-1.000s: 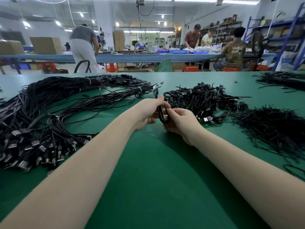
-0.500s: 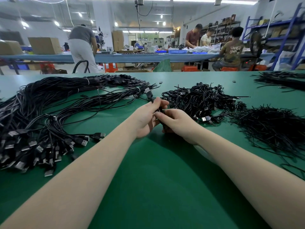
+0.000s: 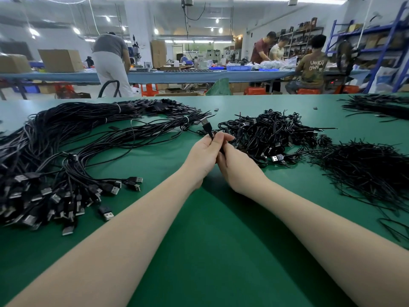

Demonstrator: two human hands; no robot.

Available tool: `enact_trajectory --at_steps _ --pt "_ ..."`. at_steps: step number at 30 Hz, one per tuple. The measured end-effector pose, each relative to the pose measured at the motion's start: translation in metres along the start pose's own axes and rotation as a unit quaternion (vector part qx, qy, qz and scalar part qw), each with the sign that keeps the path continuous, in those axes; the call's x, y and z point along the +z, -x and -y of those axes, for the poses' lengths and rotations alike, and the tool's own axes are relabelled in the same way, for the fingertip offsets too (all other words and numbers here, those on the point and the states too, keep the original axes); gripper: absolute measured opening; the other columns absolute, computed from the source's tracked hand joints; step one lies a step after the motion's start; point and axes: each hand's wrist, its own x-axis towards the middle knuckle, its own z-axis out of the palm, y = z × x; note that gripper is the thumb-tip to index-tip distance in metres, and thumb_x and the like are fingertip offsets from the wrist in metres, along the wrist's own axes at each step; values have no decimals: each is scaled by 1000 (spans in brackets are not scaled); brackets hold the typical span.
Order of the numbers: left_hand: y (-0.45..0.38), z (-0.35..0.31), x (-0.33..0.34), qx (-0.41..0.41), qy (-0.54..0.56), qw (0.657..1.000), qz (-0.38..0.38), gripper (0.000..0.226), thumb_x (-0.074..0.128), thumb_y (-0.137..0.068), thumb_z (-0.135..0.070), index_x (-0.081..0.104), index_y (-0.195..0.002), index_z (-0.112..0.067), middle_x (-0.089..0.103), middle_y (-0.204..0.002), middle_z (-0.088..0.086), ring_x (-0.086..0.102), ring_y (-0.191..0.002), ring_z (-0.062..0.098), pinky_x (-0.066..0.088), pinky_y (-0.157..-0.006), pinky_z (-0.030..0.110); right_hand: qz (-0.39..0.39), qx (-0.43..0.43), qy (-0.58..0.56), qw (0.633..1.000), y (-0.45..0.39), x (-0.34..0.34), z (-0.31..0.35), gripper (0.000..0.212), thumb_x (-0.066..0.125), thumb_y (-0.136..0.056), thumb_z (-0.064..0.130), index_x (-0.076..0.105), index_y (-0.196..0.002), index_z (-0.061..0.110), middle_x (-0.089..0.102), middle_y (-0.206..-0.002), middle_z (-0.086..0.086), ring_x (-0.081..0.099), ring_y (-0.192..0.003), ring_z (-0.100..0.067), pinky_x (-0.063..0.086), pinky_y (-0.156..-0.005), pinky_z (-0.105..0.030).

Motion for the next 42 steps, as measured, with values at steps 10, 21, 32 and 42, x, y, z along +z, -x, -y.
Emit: enact_trajectory --at_steps 10,21,32,42 --pt "-4 -6 -15 44 -116 991 -43 40 56 -94 -40 72 -83 -5 69 -83 12 54 -76 16 51 -81 39 -37 51 -20 998 -3 2 -5 25 27 -103 29 40 -91 12 54 -83 -7 52 -78 -32 37 -64 -38" --pt "4 8 -29 274 -632 725 1 76 54 -87 6 33 -144 -38 19 -158 -5 21 -142 31 41 -102 45 64 69 -31 995 -5 -5 -17 25 28 -103 28 45 -98 10 58 -95 -10 55 -91 -32 43 -80 -41" --pt "4 -1 -20 421 -679 600 -48 31 75 -77 -23 71 -107 -14 71 -90 1 67 -100 26 53 -90 37 258 5 91 962 -20 -60 -22 27 28 -105 18 51 -104 3 46 -83 -2 47 -84 -22 33 -70 -26" --pt "16 -1 1 370 -723 583 -22 19 74 -74 -24 59 -66 -18 57 -57 -2 57 -51 21 35 -48 27 136 -188 462 856 -3 -73 -34 10 31 -99 17 36 -91 20 56 -88 2 53 -81 -22 32 -69 -34"
